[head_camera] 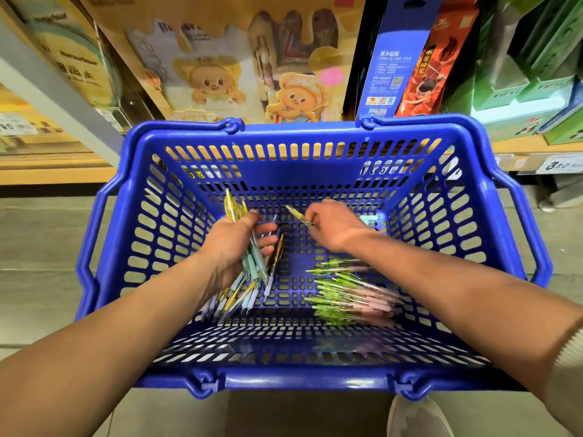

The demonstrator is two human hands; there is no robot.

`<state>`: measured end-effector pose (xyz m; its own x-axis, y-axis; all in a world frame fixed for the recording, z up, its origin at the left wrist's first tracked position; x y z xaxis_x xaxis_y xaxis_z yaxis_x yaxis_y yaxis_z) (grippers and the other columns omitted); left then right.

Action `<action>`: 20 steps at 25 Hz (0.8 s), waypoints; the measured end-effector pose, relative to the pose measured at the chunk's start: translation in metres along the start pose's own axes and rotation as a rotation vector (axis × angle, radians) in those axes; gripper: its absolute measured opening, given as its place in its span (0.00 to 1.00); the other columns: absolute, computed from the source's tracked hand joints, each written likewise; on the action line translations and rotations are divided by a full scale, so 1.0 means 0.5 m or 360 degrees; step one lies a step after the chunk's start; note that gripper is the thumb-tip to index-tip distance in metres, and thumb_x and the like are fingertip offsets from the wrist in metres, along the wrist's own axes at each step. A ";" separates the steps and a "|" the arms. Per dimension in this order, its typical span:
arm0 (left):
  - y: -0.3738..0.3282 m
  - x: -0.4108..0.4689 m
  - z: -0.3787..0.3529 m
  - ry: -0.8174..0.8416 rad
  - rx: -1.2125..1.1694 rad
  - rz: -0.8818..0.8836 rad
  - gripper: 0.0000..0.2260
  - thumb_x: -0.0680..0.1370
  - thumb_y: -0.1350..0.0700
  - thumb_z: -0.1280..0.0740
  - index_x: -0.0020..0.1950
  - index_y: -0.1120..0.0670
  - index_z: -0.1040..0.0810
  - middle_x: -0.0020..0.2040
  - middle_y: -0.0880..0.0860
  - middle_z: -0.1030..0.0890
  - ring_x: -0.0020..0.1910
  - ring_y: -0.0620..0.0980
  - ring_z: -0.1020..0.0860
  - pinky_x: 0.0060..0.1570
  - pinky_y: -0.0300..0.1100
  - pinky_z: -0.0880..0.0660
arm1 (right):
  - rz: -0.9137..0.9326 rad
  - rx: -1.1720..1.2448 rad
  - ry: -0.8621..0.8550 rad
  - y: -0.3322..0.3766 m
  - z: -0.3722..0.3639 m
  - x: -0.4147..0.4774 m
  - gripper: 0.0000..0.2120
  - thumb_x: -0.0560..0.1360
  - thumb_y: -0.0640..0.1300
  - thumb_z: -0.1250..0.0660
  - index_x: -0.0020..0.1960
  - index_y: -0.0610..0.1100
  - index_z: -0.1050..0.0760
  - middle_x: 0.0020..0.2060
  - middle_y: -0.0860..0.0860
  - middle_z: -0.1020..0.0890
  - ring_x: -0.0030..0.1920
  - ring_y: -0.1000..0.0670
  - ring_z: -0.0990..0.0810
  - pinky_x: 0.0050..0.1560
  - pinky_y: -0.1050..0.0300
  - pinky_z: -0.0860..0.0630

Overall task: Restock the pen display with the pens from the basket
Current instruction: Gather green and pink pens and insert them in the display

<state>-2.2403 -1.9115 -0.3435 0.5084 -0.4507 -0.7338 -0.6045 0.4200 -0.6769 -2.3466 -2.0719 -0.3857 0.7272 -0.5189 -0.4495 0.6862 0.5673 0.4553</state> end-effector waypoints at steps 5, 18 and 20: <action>0.000 0.008 0.018 -0.0188 0.0077 -0.0065 0.13 0.85 0.53 0.38 0.62 0.62 0.24 0.54 0.59 0.15 0.50 0.58 0.15 0.51 0.55 0.17 | 0.0007 0.0994 0.0059 0.120 -0.017 -0.023 0.09 0.73 0.50 0.25 0.54 0.51 0.17 0.44 0.58 0.14 0.44 0.58 0.16 0.47 0.59 0.19; 0.012 0.010 0.025 -0.0095 0.0163 0.0055 0.06 0.85 0.57 0.37 0.53 0.60 0.26 0.37 0.54 0.25 0.32 0.50 0.25 0.35 0.46 0.22 | -0.0087 -0.0195 0.0021 -0.014 -0.001 -0.004 0.16 0.79 0.36 0.34 0.65 0.46 0.23 0.61 0.49 0.21 0.58 0.45 0.19 0.58 0.52 0.22; 0.013 0.010 0.021 -0.0065 0.0222 0.0064 0.04 0.84 0.58 0.37 0.53 0.59 0.28 0.34 0.54 0.27 0.30 0.49 0.27 0.31 0.44 0.24 | -0.0027 -0.0676 0.0057 -0.051 -0.004 -0.002 0.22 0.76 0.29 0.36 0.67 0.44 0.26 0.62 0.46 0.25 0.60 0.40 0.21 0.53 0.48 0.22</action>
<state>-2.2353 -1.9024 -0.3522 0.5117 -0.4002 -0.7603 -0.5351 0.5439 -0.6464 -2.3648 -2.0845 -0.3983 0.7097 -0.5121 -0.4839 0.6239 0.7758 0.0940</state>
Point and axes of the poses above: each hand's wrist, its own x-axis towards the middle knuckle, its own z-axis out of the back of the hand, y = z × x, the point moved 7 cm from there along x, towards the middle knuckle
